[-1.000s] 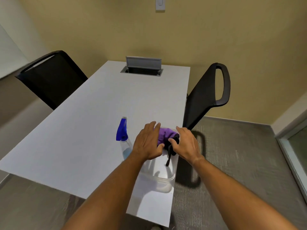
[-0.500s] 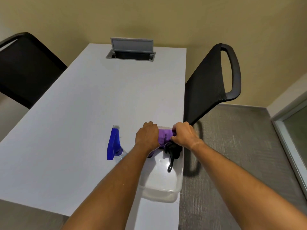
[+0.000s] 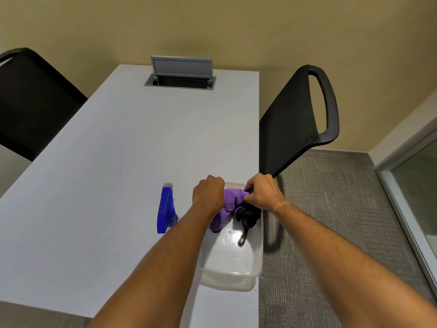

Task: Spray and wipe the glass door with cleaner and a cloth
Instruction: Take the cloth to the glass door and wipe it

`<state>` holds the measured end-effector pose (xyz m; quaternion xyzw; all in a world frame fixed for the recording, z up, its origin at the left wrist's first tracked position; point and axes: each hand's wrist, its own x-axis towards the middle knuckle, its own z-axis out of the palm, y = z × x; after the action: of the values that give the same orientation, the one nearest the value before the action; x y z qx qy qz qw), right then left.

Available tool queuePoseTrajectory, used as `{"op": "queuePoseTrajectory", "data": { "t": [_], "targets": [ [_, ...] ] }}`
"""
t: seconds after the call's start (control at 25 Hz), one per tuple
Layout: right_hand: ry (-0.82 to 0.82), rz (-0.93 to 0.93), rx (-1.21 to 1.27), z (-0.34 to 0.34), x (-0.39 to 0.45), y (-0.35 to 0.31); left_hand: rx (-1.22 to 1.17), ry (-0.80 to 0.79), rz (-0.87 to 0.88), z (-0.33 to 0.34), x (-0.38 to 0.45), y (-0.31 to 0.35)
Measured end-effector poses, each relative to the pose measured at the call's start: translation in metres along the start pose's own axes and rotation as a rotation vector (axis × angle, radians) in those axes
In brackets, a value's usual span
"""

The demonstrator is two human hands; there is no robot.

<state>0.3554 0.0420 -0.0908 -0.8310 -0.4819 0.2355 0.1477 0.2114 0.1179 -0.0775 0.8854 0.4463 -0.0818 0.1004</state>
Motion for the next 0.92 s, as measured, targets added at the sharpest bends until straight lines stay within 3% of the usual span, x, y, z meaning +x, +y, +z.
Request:
{"op": "queuePoseTrajectory", "data": {
  "t": [0.24, 0.48, 0.68, 0.92],
  "targets": [
    [0.07, -0.011, 0.126, -0.039, -0.014, -0.012, 0.001, 0.044, 0.01, -0.05, -0.007, 0.008],
    [0.064, -0.037, 0.232, -0.13, -0.046, -0.018, -0.096, 0.1, 0.095, -0.132, -0.015, 0.034],
    [0.094, -0.04, 0.276, -0.202, -0.096, 0.013, -0.18, 0.059, 0.264, -0.175, -0.024, 0.087],
    [0.211, 0.056, 0.299, -0.262, -0.186, 0.086, -0.137, 0.013, 0.488, -0.204, -0.06, 0.197]
  ]
}}
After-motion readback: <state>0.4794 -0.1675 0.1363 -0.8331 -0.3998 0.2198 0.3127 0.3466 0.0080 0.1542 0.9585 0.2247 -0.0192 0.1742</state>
